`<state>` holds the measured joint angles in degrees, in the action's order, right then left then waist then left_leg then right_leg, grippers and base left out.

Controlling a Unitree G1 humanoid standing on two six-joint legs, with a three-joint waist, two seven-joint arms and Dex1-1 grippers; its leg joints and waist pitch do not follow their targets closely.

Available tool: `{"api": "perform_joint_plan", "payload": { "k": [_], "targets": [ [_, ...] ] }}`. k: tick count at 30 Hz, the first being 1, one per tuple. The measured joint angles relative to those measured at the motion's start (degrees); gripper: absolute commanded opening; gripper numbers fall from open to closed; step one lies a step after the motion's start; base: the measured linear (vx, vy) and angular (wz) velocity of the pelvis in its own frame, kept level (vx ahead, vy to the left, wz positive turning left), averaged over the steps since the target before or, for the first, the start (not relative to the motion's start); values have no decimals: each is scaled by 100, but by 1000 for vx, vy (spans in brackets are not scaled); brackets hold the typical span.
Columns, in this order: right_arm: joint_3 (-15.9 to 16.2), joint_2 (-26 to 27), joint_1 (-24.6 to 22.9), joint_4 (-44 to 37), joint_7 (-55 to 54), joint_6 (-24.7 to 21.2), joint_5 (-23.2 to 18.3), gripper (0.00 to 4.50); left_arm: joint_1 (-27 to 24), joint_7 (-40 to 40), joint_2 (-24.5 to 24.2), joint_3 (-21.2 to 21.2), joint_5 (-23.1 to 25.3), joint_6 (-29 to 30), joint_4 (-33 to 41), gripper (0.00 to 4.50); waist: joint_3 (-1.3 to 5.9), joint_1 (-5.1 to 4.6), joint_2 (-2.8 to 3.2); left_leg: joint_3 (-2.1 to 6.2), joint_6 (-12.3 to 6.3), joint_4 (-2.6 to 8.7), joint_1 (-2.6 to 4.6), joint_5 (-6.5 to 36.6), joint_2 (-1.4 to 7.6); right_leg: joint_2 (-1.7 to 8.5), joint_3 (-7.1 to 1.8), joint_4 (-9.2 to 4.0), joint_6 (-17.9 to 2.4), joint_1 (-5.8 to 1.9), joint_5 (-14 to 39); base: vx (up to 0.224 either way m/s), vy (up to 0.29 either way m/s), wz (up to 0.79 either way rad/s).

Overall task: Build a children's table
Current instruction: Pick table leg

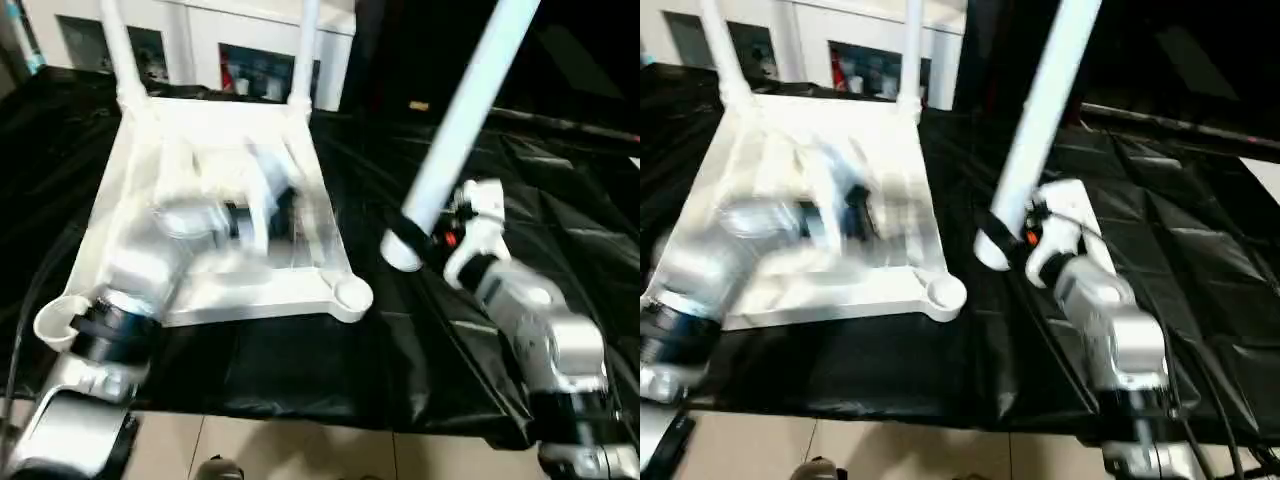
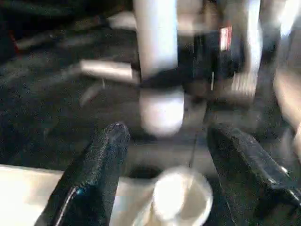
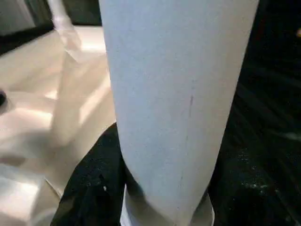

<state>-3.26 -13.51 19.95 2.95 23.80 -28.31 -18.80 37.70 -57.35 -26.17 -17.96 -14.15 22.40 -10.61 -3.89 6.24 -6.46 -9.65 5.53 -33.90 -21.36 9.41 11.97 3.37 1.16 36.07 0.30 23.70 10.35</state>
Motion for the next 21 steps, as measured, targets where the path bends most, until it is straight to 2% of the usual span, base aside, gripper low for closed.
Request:
{"api": "perform_joint_plan", "payload": {
  "k": [3, 6, 7, 10, 14, 21],
  "targets": [
    [51, -11, -115, -59, -17, 88, 107, 192, -211, -374, -335, -490, 437, -345, -57, 312, 7, -73, 45, -4, 1, 3, 12, 0, 0, -1, -7, 2, 0, -3, 0, 0, 0, 0],
    [136, -10, -248, -62, -21, 108, 156, 192, -470, -639, -500, -764, 557, -363, -72, 312, -4, -114, 66, -5, 3, 4, 11, -2, 0, -2, -8, 8, -3, 2, -1, 0, 0, 0],
    [165, -5, -246, -61, -23, 108, 169, 192, -494, -690, -497, -792, 557, -362, -85, 284, -8, -116, 71, -5, 4, 3, 10, -2, 0, -2, -9, 8, -8, 3, -5, 0, 0, 0],
    [202, 9, -241, -65, -42, 126, 182, 192, -437, -788, -513, -834, 720, -602, -255, 277, -9, -119, 75, -5, 6, 3, 17, -4, 0, -2, -10, 8, -14, -1, -9, 0, 0, 0],
    [316, 45, -246, -73, -46, 138, 289, 192, -360, -686, -580, -846, 1097, -992, -812, 235, -7, -121, 81, -5, 6, 3, 19, -4, 0, -2, -14, 8, -14, -2, -9, 0, 0, 0],
    [385, 44, -245, -74, 18, 143, 299, 192, -326, -614, -665, -882, 1241, -1058, -1034, 191, -10, -116, 87, -6, 5, 4, 19, -3, 1, -2, -14, 8, -17, -2, -10, 0, 0, 0]
  ]
}}
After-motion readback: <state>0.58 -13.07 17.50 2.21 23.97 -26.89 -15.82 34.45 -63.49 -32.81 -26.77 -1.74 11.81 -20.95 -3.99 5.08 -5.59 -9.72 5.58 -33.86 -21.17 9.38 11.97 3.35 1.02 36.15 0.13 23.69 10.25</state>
